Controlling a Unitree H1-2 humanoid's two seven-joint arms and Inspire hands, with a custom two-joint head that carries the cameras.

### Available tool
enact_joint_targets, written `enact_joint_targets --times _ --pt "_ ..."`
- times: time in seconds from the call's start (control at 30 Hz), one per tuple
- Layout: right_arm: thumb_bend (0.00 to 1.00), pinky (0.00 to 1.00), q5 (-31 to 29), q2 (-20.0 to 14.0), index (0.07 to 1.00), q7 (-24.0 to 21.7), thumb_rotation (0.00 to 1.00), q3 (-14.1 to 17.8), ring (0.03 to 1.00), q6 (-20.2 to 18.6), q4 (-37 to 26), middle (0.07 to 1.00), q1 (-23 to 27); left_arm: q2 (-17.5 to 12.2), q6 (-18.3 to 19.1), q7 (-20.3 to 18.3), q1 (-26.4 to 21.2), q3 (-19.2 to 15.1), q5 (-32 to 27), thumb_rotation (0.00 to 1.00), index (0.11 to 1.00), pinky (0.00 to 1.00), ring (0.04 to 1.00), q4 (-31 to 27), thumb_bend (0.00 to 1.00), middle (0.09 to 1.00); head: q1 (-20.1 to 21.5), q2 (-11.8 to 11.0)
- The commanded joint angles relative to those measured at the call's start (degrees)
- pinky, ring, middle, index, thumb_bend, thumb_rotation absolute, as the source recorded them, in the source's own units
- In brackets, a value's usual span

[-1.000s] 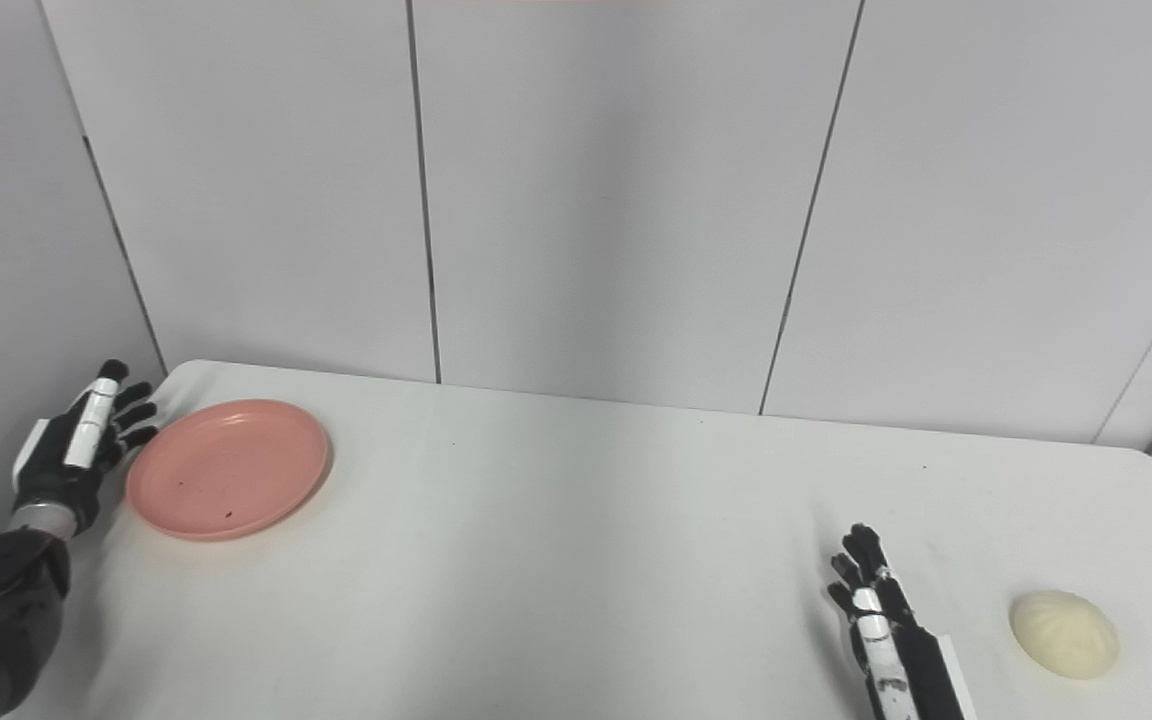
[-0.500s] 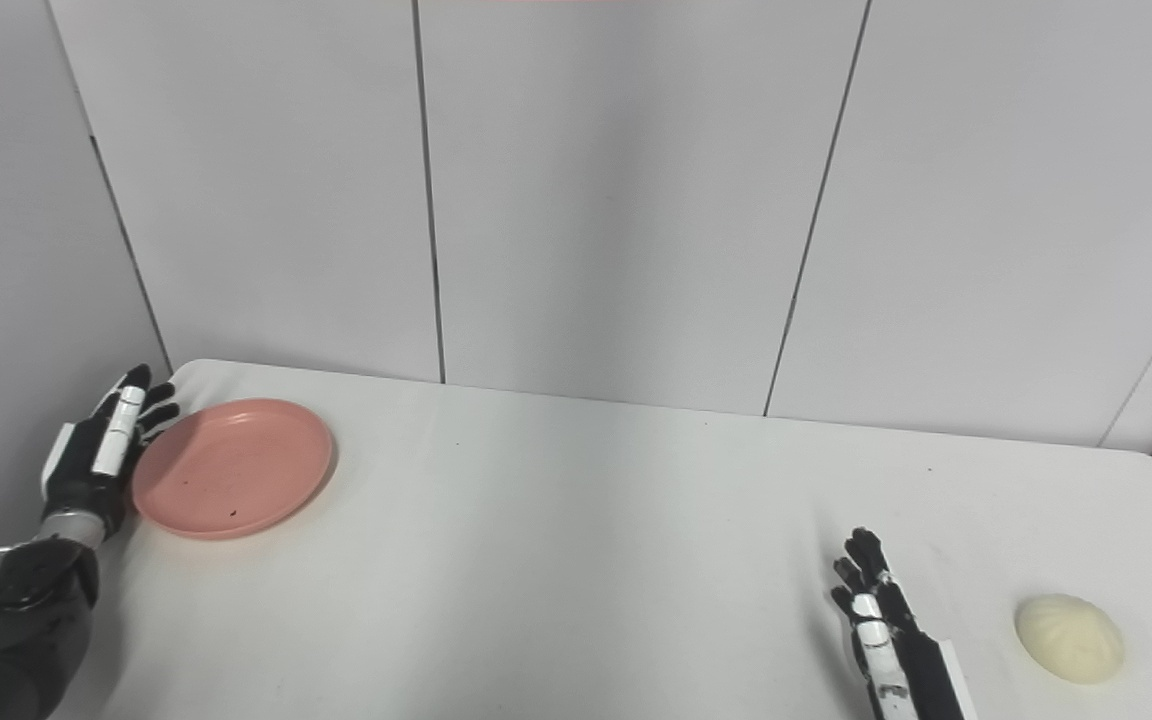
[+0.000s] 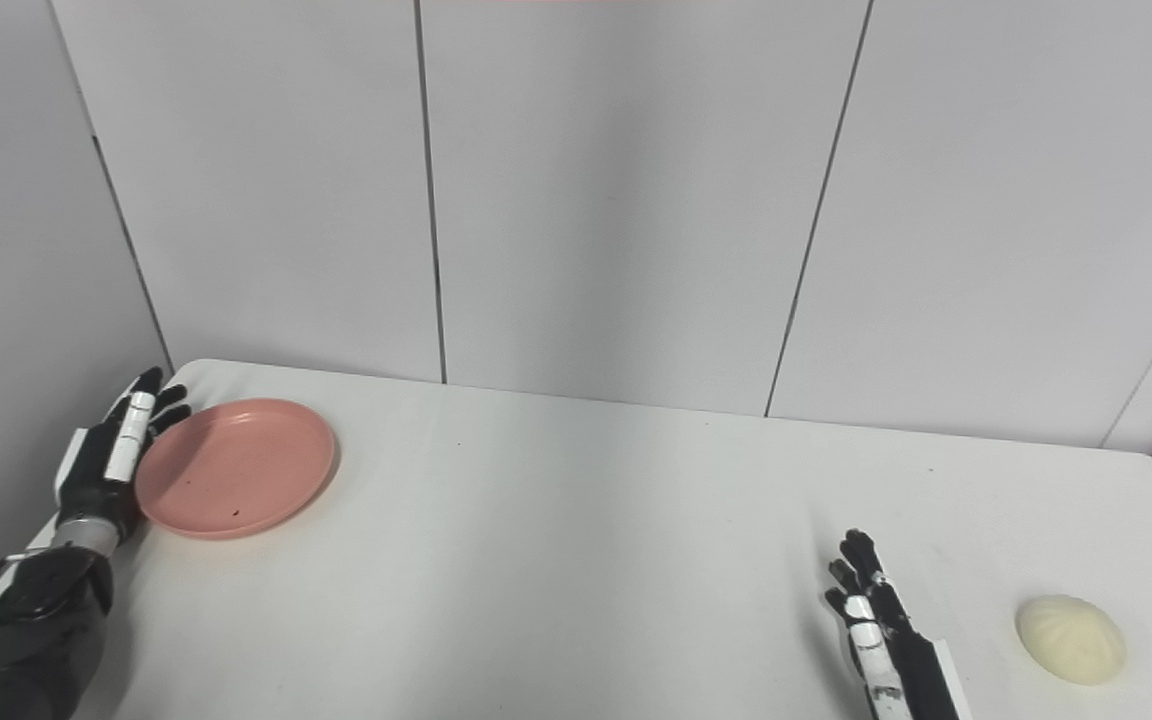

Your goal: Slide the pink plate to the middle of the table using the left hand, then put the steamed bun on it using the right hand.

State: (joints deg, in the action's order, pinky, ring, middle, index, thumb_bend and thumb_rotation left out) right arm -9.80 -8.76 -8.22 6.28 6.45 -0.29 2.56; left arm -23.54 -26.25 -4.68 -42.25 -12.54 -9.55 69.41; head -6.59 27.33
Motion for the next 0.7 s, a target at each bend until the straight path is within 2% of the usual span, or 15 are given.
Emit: enact_joint_targets --times 0.0,0.1,0.3,0.67 --pt "0.68 0.94 0.3 0.8 0.942 0.0 0.86 -0.6 0.948 1.7 2.2 0.964 -2.5 1.3 -0.6 -1.4 -0.8 1.1 1.0 0.87 0.897 0.78 0.854 -1.0 0.82 0.865 0.0 0.0" --pt "0.68 0.93 0.5 0.9 0.943 0.0 0.86 -0.7 0.946 1.7 2.2 0.964 -2.4 1.8 -0.6 -2.0 -1.1 1.0 0.4 0.86 0.905 0.81 0.861 -0.9 0.82 0.867 0.2 -0.1" --pt "0.67 0.94 0.3 1.1 0.941 -0.2 0.86 -0.8 0.946 2.1 2.7 0.965 -2.3 3.2 -0.7 -3.2 -1.0 0.8 -0.4 0.85 0.902 0.81 0.853 -2.0 0.81 0.855 0.3 -0.1" --pt "0.67 0.94 1.1 1.4 0.941 -0.1 0.86 -1.0 0.941 2.5 2.7 0.959 -2.3 6.0 -0.7 -4.8 -0.6 1.9 0.0 0.85 0.907 0.78 0.856 -4.9 0.87 0.866 0.6 -0.1"
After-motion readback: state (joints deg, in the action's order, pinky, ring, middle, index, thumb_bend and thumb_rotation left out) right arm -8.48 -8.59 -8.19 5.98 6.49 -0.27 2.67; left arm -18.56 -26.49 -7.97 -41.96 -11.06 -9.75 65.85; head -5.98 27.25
